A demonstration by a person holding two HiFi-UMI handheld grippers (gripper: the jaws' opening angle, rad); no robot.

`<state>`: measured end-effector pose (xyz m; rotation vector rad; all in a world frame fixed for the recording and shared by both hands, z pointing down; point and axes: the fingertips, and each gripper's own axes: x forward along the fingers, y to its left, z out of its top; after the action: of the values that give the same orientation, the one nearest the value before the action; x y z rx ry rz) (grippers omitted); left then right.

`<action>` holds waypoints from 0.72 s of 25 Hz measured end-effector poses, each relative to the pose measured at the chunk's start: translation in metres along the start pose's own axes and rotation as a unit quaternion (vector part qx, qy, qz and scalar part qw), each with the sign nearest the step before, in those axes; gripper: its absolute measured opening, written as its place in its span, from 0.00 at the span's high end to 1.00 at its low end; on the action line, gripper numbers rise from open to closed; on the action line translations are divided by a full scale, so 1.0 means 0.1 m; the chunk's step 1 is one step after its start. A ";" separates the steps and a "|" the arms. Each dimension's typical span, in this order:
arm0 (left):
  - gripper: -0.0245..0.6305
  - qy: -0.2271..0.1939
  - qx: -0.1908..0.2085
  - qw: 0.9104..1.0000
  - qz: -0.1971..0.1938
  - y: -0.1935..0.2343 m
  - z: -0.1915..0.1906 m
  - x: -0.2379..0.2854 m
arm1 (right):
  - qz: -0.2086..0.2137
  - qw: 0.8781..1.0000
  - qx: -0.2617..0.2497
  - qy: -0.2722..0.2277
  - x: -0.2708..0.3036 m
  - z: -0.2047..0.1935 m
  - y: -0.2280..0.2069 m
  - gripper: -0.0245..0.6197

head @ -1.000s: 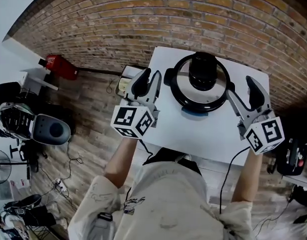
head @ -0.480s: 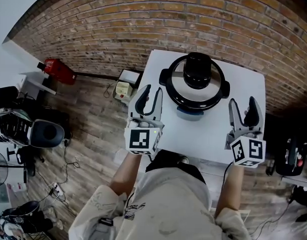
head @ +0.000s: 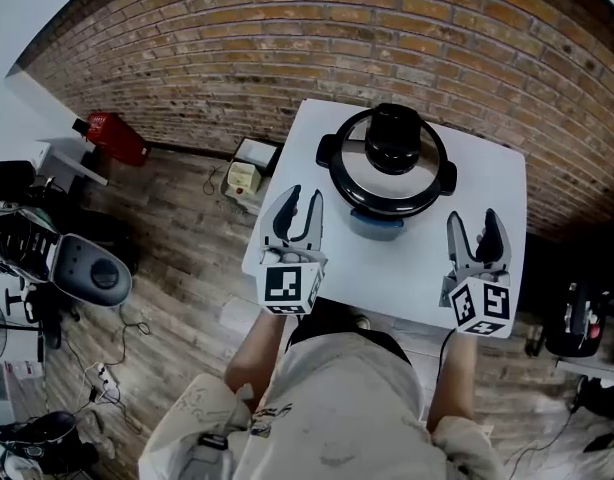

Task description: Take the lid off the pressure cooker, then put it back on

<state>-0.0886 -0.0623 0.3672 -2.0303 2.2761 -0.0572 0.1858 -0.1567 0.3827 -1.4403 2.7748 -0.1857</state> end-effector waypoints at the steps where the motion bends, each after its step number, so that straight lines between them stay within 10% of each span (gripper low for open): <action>1: 0.76 0.000 -0.001 1.000 0.000 0.00 0.00 0.00 | 0.000 1.000 0.000 -0.001 0.00 0.00 -0.01 0.45; 18: 0.88 -0.002 -0.008 1.000 0.003 -0.09 0.01 0.04 | -0.006 1.000 -0.005 0.000 -0.05 -0.02 -0.09 0.65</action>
<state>-0.0797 -0.0674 0.3665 -2.0282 2.2883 -0.0334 0.1955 -0.1577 0.3853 -1.4588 2.7730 -0.1726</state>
